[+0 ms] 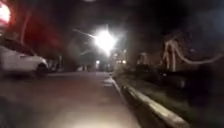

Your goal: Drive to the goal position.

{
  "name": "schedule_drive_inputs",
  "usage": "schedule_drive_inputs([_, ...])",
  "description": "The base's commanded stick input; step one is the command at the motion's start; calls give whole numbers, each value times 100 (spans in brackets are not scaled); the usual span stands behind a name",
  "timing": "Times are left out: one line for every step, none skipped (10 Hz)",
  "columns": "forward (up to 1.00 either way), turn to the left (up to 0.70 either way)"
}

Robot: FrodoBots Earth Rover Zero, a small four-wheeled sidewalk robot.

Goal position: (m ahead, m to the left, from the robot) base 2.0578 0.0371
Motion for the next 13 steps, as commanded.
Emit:
schedule_drive_inputs([70,3])
schedule_drive_inputs([70,3])
schedule_drive_inputs([70,3])
schedule_drive_inputs([70,3])
schedule_drive_inputs([70,3])
schedule_drive_inputs([70,3])
schedule_drive_inputs([70,3])
schedule_drive_inputs([70,3])
schedule_drive_inputs([70,3])
schedule_drive_inputs([70,3])
schedule_drive_inputs([70,3])
schedule_drive_inputs([70,3])
schedule_drive_inputs([70,3])
